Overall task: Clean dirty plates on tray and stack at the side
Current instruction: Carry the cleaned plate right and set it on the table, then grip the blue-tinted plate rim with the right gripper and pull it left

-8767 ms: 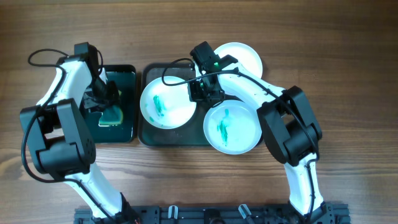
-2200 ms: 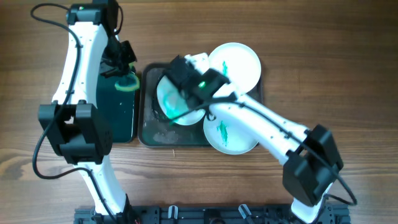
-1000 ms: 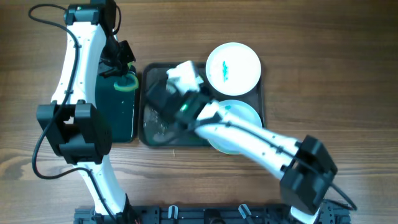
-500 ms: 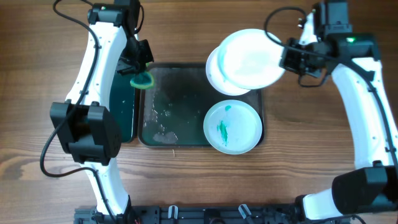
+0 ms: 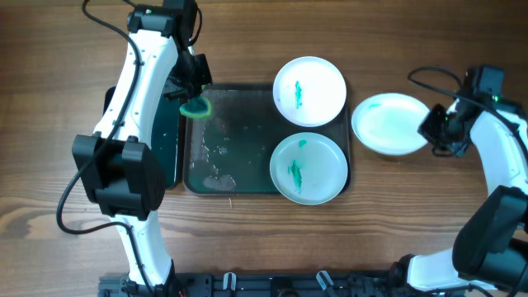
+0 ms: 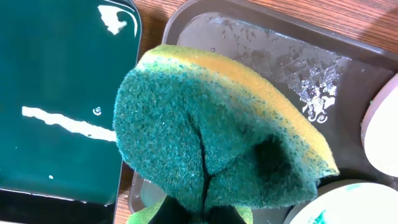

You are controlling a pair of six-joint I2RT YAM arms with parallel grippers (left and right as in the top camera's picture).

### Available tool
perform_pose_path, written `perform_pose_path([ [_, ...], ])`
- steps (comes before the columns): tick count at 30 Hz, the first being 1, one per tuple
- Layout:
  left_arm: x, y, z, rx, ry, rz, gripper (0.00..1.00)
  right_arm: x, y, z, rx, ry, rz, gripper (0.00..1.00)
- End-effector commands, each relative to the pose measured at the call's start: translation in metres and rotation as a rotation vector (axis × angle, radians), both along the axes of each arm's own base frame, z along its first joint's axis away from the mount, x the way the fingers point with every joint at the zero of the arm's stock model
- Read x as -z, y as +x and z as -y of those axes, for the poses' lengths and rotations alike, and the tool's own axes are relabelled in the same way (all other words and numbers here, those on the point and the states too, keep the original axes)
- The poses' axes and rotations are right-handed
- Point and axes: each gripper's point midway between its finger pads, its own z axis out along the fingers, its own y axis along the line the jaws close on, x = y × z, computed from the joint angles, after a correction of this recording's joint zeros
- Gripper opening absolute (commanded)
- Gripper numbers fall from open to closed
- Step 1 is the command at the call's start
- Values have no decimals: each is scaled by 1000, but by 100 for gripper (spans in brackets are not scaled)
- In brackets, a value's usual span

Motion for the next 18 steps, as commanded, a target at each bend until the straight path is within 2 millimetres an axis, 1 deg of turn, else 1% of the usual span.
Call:
perform_pose_path([
  [1,-17,4,-1,1,-5,50,4,13,-10,8,-2,-16,-7,4],
  [4,-17,4,-1,2,-5,50,4,19,-13,11,2,-34,-15,4],
  [6,-17,4,-1,2,-5,50,4,19,-14,12,4,-43,-19,6],
  [8,-17,4,-1,1,-6,51,4,18,-14,13,4,-42,-18,13],
  [10,-17,4,-1,1,-6,51,4,13,-13,8,-5,-14,-18,15],
  [12,-17,4,-1,1,-6,52,4,1,-10,0,-45,24,-12,18],
  [14,-18,5,-1,2,-7,56,4,-19,-8,-7,-67,57,-3,19],
  [16,-18,6,0,2,-8,61,4,-42,0,-30,-151,143,62,21],
  [18,-18,7,0,2,-8,64,4,-56,4,-53,-212,221,118,23],
])
